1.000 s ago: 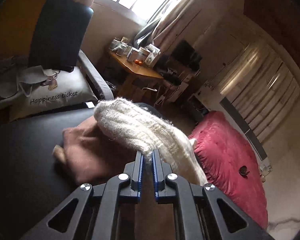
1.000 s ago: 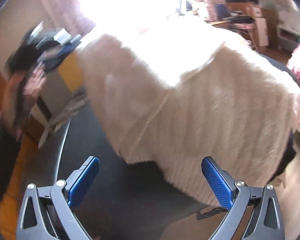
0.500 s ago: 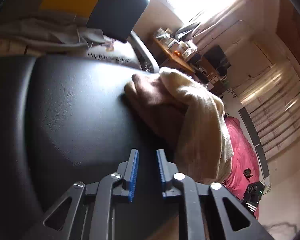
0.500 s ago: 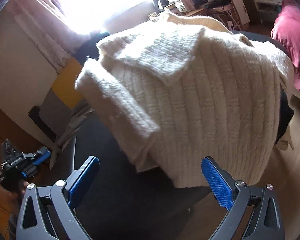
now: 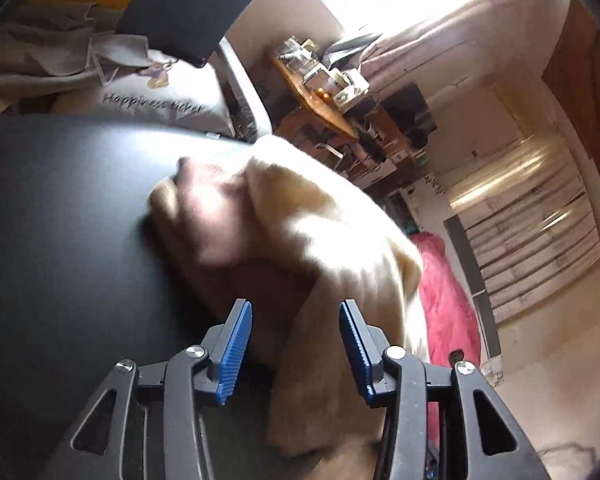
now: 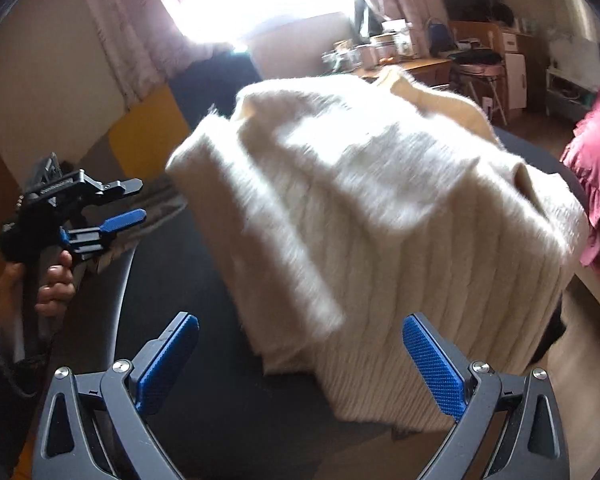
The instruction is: Fold clothes
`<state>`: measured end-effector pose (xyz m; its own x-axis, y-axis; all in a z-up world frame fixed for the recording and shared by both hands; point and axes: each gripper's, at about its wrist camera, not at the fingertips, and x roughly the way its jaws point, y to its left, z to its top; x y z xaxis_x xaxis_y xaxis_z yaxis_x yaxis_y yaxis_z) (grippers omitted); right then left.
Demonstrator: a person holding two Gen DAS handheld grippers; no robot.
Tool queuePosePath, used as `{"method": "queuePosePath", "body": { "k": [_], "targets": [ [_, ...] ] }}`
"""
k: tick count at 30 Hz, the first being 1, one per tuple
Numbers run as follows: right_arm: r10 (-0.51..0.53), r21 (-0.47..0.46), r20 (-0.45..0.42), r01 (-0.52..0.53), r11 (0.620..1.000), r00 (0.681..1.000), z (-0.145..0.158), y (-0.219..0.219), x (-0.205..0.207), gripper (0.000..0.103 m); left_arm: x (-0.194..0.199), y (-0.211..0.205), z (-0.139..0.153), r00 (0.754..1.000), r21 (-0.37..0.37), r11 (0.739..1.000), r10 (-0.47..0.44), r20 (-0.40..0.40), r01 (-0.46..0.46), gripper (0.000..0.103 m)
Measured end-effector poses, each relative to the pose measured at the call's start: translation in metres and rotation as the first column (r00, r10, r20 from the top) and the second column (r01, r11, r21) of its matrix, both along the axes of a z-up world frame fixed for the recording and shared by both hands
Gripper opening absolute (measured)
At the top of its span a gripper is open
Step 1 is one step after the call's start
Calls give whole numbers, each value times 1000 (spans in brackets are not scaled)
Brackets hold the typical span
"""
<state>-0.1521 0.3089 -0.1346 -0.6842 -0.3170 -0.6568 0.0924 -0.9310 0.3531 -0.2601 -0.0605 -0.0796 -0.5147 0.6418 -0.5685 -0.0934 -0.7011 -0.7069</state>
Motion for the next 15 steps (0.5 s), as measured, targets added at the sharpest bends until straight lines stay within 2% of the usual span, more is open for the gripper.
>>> {"method": "queuePosePath", "body": {
  "k": [2, 4, 8, 11, 13, 15],
  "targets": [
    [-29, -23, 4, 29, 999, 1000, -2, 1, -15, 103, -16, 9, 0, 1000, 1, 1000, -3, -11, 3, 47],
    [-40, -42, 11, 41, 998, 999, -7, 4, -21, 103, -27, 18, 0, 999, 33, 999, -24, -28, 25, 48],
    [-46, -13, 16, 46, 999, 999, -10, 12, -28, 103, -40, 38, -1, 996, 66, 995, -74, -43, 77, 51],
    [-53, -8, -49, 53, 999, 997, 3, 14, -31, 103, -49, 58, -1, 995, 0, 996, -92, -51, 92, 53],
    [-70, -1, -94, 70, 998, 993, 14, 19, -33, 103, -51, 73, 3, 993, -97, 992, -92, -71, 85, 53],
    [-98, -4, -98, 98, 995, 990, 19, 27, -40, 103, -50, 88, 9, 989, -204, 976, -97, -114, 73, 49]
  ]
}}
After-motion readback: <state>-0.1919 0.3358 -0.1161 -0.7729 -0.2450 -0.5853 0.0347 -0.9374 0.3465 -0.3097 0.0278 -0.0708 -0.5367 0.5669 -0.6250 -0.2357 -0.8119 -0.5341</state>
